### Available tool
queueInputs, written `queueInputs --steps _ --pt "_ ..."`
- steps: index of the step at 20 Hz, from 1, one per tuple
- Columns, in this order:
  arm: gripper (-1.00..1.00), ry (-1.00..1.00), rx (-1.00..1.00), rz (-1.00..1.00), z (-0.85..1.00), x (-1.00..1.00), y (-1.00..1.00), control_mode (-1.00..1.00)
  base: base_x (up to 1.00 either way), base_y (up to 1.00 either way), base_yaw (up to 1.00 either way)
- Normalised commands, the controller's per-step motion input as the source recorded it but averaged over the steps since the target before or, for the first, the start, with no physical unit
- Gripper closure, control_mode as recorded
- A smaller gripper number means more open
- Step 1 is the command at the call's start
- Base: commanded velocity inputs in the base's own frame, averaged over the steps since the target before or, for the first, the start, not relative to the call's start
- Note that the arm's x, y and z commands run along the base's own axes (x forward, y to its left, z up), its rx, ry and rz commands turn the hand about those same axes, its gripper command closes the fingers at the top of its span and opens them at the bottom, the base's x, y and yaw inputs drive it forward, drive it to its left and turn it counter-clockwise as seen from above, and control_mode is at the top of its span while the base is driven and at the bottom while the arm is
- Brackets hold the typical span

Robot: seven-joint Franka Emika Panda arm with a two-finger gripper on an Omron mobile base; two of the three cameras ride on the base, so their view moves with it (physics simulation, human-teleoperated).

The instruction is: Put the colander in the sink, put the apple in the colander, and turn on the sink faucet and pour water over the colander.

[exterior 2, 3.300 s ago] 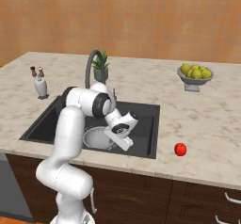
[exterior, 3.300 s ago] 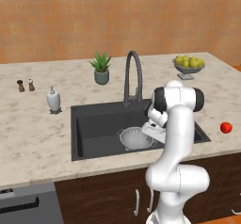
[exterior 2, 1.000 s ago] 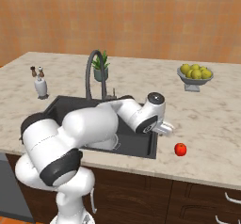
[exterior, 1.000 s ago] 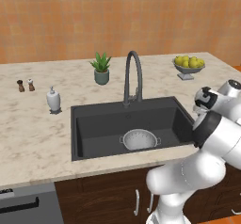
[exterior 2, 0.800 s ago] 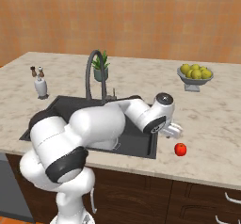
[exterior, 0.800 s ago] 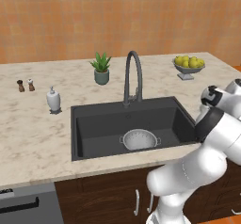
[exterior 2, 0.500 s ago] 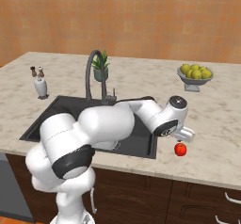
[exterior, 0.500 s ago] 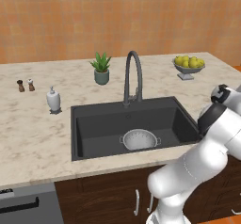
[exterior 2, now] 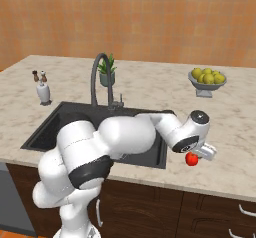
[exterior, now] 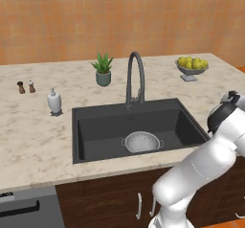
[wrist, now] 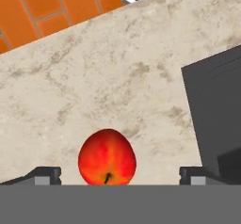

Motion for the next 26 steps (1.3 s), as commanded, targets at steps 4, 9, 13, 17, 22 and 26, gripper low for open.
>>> queueInputs --steps 4,9,13,17,22,26 --pt "-1.0 0.02 0.0 0.0 -0.38 0.0 -0.22 -1.0 0.0 0.0 0.0" --pt "-1.0 0.04 0.0 0.02 -0.25 -0.01 -0.05 -1.0 0.0 0.0 0.0" --pt "-1.0 0.05 0.0 0.01 -0.11 0.0 0.06 -1.0 0.0 0.0 0.0" --pt "-1.0 0.04 0.0 0.01 -0.09 -0.02 0.06 -1.0 0.0 0.0 0.0" --pt "-1.0 0.01 0.0 0.0 -0.14 0.0 0.1 -1.0 0.0 0.0 0.0" --pt "-1.0 0.0 0.0 0.01 -0.21 0.01 0.03 -1.0 0.0 0.0 0.0"
